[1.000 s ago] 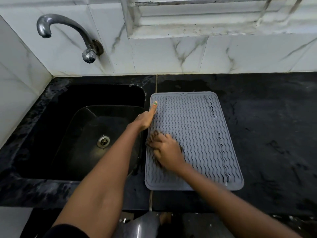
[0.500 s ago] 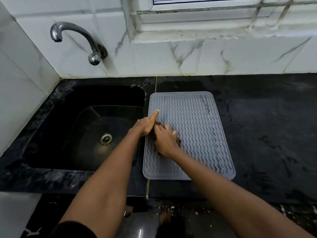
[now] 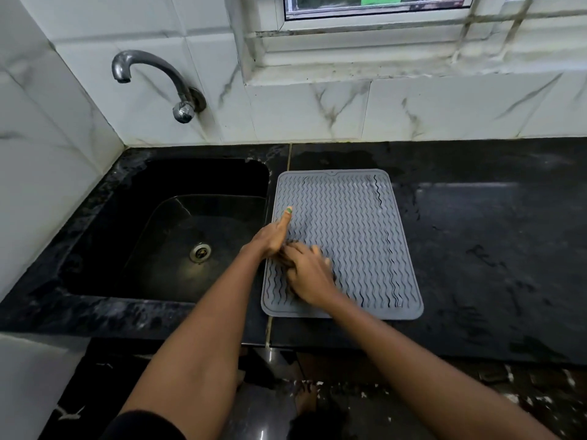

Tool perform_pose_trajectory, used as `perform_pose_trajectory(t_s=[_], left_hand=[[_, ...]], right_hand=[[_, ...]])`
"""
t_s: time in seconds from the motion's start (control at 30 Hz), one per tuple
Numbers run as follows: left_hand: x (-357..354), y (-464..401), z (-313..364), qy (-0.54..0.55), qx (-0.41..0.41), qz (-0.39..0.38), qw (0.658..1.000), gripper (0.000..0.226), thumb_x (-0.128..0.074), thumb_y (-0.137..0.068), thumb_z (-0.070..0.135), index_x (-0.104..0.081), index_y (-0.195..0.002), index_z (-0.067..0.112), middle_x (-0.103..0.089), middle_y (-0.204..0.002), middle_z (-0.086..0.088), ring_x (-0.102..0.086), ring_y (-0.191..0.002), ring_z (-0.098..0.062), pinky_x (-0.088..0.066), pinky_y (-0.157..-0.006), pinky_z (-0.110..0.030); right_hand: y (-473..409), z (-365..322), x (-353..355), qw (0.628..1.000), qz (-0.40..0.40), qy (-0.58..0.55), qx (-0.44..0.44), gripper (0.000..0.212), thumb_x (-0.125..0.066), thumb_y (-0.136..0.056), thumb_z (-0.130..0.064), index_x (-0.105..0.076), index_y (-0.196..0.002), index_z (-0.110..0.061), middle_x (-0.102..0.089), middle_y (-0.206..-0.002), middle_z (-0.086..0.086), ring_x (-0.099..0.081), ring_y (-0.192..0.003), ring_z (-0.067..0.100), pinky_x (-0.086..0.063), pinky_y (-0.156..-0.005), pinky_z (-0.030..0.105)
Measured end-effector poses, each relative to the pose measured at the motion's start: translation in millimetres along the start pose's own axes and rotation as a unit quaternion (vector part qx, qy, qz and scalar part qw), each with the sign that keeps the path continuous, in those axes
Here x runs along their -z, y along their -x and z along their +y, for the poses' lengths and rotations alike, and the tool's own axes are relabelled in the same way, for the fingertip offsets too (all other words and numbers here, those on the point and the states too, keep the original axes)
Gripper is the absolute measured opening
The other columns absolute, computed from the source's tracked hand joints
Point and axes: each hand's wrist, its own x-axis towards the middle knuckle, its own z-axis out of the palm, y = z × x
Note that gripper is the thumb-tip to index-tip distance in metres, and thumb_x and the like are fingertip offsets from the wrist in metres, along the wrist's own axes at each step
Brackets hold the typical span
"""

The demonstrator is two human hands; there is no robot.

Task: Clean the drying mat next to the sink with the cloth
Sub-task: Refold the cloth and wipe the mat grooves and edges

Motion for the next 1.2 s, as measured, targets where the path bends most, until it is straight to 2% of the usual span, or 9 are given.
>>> perform_pose_trajectory(t_s=[0.13,0.3,0.43,0.57,0.67,0.8,0.97,1.07,1.2], left_hand=[[-2,14,-6,0.058,0.013,-0.035,0.998,0.093,-0.008,-0.085,0.079,-0.032,-0.150,0.017,-0.026,-0.158,-0.007,-0.023,-0.145,-0.027,-0.016,-0.117,-0.045],[-12,18,-15,0.047,-0.014,-0.035,0.998,0.097,-0.008,-0.078,0.085,-0.016,-0.154,0.024,-0.014,-0.161,-0.002,-0.014,-0.148,-0.023,-0.010,-0.120,-0.048],[-22,11,-24,0.028,-0.021,-0.038,0.999,0.132,-0.011,-0.048,0.104,-0.012,-0.154,0.025,-0.009,-0.162,0.001,-0.009,-0.149,-0.022,-0.009,-0.120,-0.052],[-31,13,-29,0.087,0.016,-0.086,0.992,0.135,-0.019,-0.040,0.107,-0.002,-0.153,0.034,0.003,-0.162,0.008,0.001,-0.150,-0.018,-0.003,-0.120,-0.054],[-39,37,-22,0.084,0.006,-0.093,0.992,0.114,-0.016,-0.060,0.098,0.003,-0.153,0.034,0.009,-0.162,0.007,0.009,-0.149,-0.017,0.005,-0.120,-0.051],[-53,37,-29,-0.019,-0.040,-0.049,0.998,0.073,-0.012,-0.096,0.062,0.007,-0.153,0.022,0.018,-0.160,0.003,0.019,-0.146,-0.013,0.014,-0.119,-0.039],[-50,37,-30,-0.159,-0.067,-0.056,0.983,0.088,-0.031,-0.094,0.062,0.014,-0.151,0.013,0.024,-0.158,-0.006,0.022,-0.146,-0.021,0.010,-0.118,-0.044],[-56,43,-30,-0.222,-0.068,-0.025,0.972,0.103,-0.043,-0.088,0.067,0.015,-0.151,0.010,0.023,-0.158,-0.010,0.020,-0.146,-0.026,0.010,-0.117,-0.045],[-89,48,-12,-0.297,-0.143,0.064,0.942,0.083,-0.036,-0.098,0.052,0.011,-0.152,0.011,0.016,-0.160,-0.011,0.017,-0.147,-0.027,0.010,-0.118,-0.043]], right_hand=[[8,-6,-9,0.995,-0.051,0.078,0.024,0.042,-0.050,-0.088,-0.007,-0.053,-0.127,-0.022,-0.045,-0.130,0.000,-0.037,-0.116,0.030,-0.032,-0.100,0.058],[78,-6,-18,0.990,-0.031,0.087,0.109,0.030,-0.050,-0.087,-0.013,-0.065,-0.113,-0.016,-0.053,-0.121,0.002,-0.045,-0.107,0.030,-0.039,-0.091,0.052],[72,-8,2,0.993,-0.063,0.028,0.095,0.025,-0.049,-0.090,-0.017,-0.068,-0.107,-0.018,-0.057,-0.117,0.001,-0.047,-0.104,0.024,-0.042,-0.088,0.046],[55,3,14,0.988,-0.075,0.048,0.122,0.040,-0.044,-0.090,-0.014,-0.056,-0.126,-0.027,-0.051,-0.123,-0.001,-0.041,-0.104,0.023,-0.037,-0.088,0.046],[58,14,21,0.961,-0.157,0.157,0.165,0.047,-0.043,-0.090,-0.013,-0.048,-0.134,-0.027,-0.040,-0.132,0.003,-0.035,-0.112,0.026,-0.030,-0.097,0.050],[61,53,57,0.944,-0.182,0.214,0.174,0.034,-0.045,-0.088,-0.010,-0.061,-0.118,-0.015,-0.043,-0.137,0.000,-0.036,-0.112,0.018,-0.027,-0.102,0.044],[80,123,106,0.954,-0.186,0.205,0.118,0.028,-0.051,-0.089,-0.010,-0.063,-0.105,-0.029,-0.048,-0.125,-0.013,-0.031,-0.096,0.008,-0.025,-0.085,0.032],[81,134,126,0.945,-0.187,0.260,0.068,0.023,-0.048,-0.083,-0.001,-0.063,-0.091,-0.016,-0.049,-0.111,-0.006,-0.032,-0.094,0.014,-0.027,-0.081,0.035],[63,87,117,0.965,-0.160,0.195,0.069,0.018,-0.046,-0.086,-0.004,-0.059,-0.094,-0.015,-0.048,-0.098,0.001,-0.034,-0.095,0.016,-0.026,-0.086,0.037]])
